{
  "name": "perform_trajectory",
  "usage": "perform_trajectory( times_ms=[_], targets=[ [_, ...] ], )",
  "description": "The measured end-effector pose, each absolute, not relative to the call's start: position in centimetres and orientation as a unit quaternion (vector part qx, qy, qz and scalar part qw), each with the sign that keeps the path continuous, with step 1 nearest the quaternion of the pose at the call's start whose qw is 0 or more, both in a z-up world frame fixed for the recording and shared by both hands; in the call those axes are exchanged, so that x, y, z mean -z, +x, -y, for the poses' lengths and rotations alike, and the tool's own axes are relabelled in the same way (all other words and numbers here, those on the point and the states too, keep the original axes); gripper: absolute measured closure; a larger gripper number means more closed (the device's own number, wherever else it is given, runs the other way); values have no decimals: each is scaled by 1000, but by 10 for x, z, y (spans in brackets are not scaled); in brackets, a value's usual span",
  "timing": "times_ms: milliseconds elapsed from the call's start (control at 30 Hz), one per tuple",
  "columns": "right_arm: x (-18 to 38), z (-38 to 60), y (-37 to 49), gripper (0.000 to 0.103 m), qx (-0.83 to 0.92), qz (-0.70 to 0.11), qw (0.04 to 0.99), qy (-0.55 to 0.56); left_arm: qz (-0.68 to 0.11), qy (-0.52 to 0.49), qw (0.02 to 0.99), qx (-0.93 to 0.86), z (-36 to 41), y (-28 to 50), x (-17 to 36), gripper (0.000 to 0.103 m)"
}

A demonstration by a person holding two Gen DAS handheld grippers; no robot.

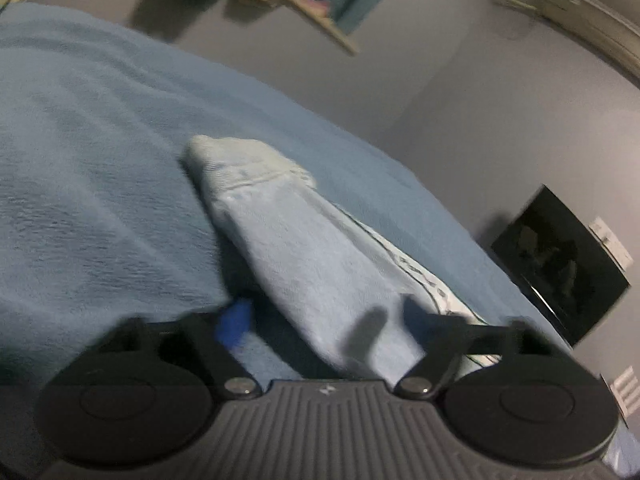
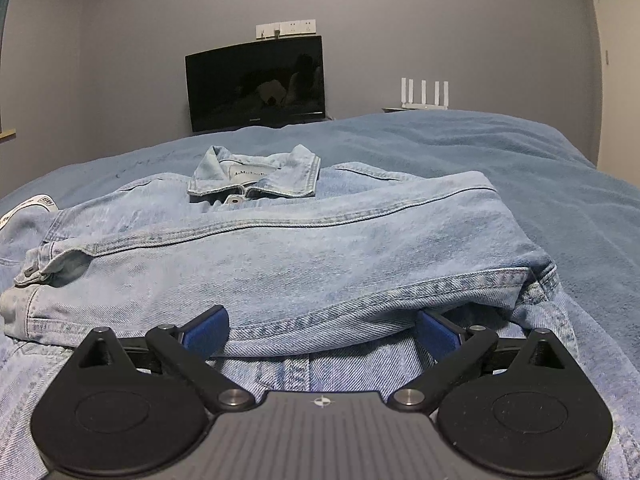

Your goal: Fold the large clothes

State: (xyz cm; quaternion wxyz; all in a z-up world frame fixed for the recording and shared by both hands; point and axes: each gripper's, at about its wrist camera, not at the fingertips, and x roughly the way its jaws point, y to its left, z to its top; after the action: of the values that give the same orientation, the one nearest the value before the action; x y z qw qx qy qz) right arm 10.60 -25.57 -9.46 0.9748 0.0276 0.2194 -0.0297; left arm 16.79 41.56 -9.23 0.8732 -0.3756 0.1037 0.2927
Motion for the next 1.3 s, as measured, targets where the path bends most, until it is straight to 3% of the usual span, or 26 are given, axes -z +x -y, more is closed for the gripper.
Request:
perform_trajectory(
  times_ms=[33,100,367,600,867,1000,1133,1200,1267,1300],
  targets=[
    [95,256,106,2,29,-220,975,28,-106,-388,864,-302,-419,167,92,85],
    [96,256,106,2,29,-221,974,29,-92,-426,852,-291,-424,163,91,101],
    [97,258,106,2,28,-221,974,30,-29,-313,923,-221,-362,172,13,103],
    [97,257,105,2,29,-220,975,30,-5,-200,980,-12,-227,177,-40,103],
    [99,258,106,2,26,-222,974,35,-90,-139,966,198,-86,184,-20,103],
    [102,260,108,1,25,-223,974,40,-194,-119,939,259,-40,196,6,103],
    [103,260,109,1,25,-225,973,42,-266,-102,928,241,-23,183,23,94],
    [102,261,109,1,23,-224,973,45,-279,-118,928,216,-28,179,16,52],
    [100,261,107,1,24,-223,974,46,-274,-144,934,180,-50,168,10,34],
    [97,261,105,1,27,-218,975,44,-271,-152,937,158,-61,157,8,32]
  ],
)
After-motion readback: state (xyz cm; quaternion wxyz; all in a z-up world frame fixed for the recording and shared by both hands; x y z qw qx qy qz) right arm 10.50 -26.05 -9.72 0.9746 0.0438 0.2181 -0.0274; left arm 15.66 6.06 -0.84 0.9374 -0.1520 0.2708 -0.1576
